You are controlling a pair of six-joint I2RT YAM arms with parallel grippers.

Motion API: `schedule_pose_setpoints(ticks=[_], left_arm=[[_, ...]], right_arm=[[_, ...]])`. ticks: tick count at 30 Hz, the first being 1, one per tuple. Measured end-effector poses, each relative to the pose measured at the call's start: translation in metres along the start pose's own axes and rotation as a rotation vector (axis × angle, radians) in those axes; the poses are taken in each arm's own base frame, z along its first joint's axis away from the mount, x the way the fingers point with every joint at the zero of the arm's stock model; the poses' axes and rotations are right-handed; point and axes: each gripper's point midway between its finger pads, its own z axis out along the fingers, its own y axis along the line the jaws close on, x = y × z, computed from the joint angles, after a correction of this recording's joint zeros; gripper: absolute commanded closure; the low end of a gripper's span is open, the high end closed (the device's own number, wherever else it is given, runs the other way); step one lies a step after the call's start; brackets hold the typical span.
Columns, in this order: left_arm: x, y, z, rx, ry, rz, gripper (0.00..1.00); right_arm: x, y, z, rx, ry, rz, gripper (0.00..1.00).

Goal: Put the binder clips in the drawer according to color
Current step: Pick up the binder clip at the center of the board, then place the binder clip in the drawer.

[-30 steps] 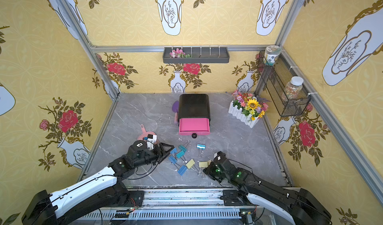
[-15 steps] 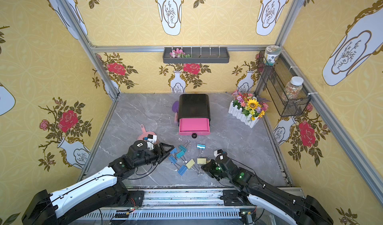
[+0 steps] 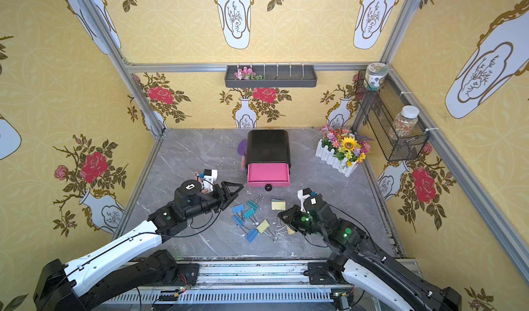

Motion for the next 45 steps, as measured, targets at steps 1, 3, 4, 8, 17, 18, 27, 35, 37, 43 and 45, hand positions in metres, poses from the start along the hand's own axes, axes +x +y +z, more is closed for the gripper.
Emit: schedule_pose_setpoints(ticks=[1,3,4,8,17,18,27,35,37,43,45], left_arm=[[-0.004,-0.004,0.000,0.006,-0.009,0.003,0.33],[-0.011,-0.012,-0.001,0.016,-0.019,0.011,0.33],[-0.015,-0.017,-0.001,0.023,-0.026,0.017,0.33],[-0.027,-0.030,-0.001,0.041,-0.040,0.030,0.33],[-0.039,-0.030,0.002,0.028,-0.041,0.041,0.33],[-0.039,-0.029,0.002,0.027,-0.039,0.040,0.33],[-0.036,-0.018,-0.001,0.016,-0.038,0.033,0.33],[-0.034,-0.010,-0.005,0.012,-0.043,0.020,0.33],[-0.033,-0.008,-0.007,0.013,-0.044,0.015,0.33],[-0.031,-0.007,-0.012,0.024,-0.049,0.015,0.33],[-0.030,-0.006,-0.014,0.026,-0.049,0.007,0.33]], right_arm=[[-0.002,0.005,-0.004,0.001,-0.003,-0.008,1.00],[-0.009,0.015,-0.010,0.010,-0.014,-0.018,1.00],[-0.016,0.022,-0.012,0.013,-0.025,-0.018,1.00],[-0.048,0.044,-0.008,0.029,-0.046,-0.004,1.00],[-0.105,0.078,0.032,0.032,0.046,-0.009,1.00],[-0.108,0.082,0.037,0.027,0.059,-0.016,1.00],[-0.101,0.092,0.078,0.011,0.192,-0.072,1.00],[-0.100,0.092,0.094,0.028,0.243,-0.088,1.00],[-0.101,0.091,0.099,0.034,0.249,-0.084,1.00],[-0.104,0.084,0.107,0.056,0.264,-0.064,1.00],[-0.103,0.081,0.108,0.067,0.270,-0.055,1.00]])
